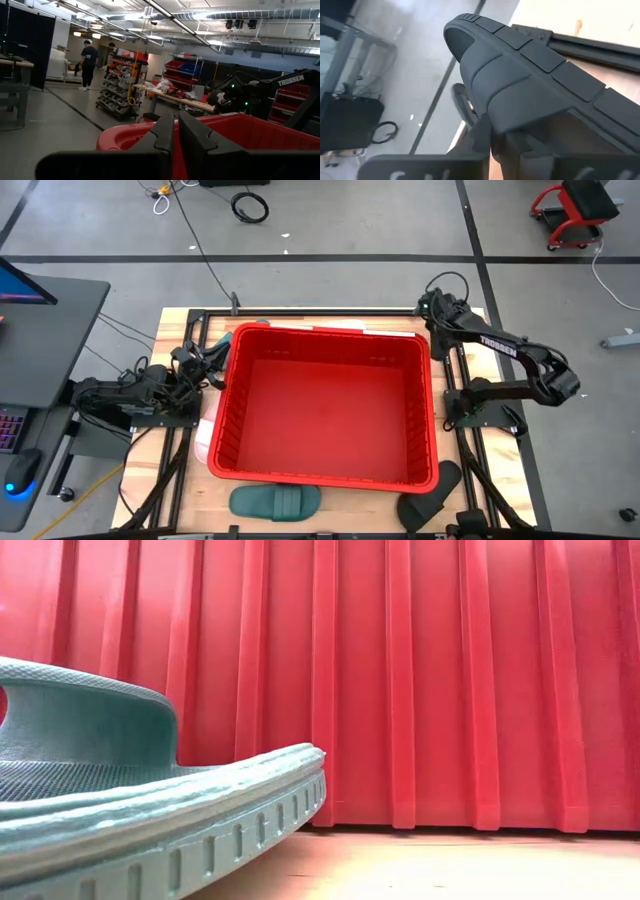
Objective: Pick and place slides into bin
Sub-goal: Put the top black slide into the left side of the container
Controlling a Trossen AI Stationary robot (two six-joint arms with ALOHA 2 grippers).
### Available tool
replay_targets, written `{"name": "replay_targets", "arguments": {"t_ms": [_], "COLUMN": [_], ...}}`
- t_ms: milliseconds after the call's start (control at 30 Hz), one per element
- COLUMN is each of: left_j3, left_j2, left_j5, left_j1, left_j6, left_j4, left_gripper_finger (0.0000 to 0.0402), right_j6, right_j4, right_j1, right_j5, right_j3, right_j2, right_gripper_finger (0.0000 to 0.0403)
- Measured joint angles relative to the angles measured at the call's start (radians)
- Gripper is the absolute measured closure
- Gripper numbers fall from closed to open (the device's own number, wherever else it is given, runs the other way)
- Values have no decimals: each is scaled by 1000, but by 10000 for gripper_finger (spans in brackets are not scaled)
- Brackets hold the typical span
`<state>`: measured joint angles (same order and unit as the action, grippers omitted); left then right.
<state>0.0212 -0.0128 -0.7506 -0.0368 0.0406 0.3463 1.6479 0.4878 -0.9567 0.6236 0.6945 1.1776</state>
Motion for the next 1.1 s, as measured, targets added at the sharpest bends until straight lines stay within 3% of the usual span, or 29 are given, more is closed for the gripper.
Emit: {"name": "replay_targets", "arguments": {"t_ms": [267, 767, 933, 1100], "left_j3": [0, 0, 0, 0], "left_j2": [0, 0, 0, 0], "left_j5": [0, 0, 0, 1], "left_j1": [0, 0, 0, 0], "left_j6": [-1, -1, -1, -1], "left_j4": [0, 0, 0, 0], "left_gripper_finger": [367, 373, 371, 363], "right_j6": [-169, -426, -656, -870], "right_j4": [49, 61, -87, -150], "right_j1": [78, 311, 404, 488], "right_j5": [77, 48, 33, -67], "right_j3": [25, 36, 37, 138], "right_j2": [-172, -480, -534, -491], "right_gripper_finger": [390, 394, 394, 394]}}
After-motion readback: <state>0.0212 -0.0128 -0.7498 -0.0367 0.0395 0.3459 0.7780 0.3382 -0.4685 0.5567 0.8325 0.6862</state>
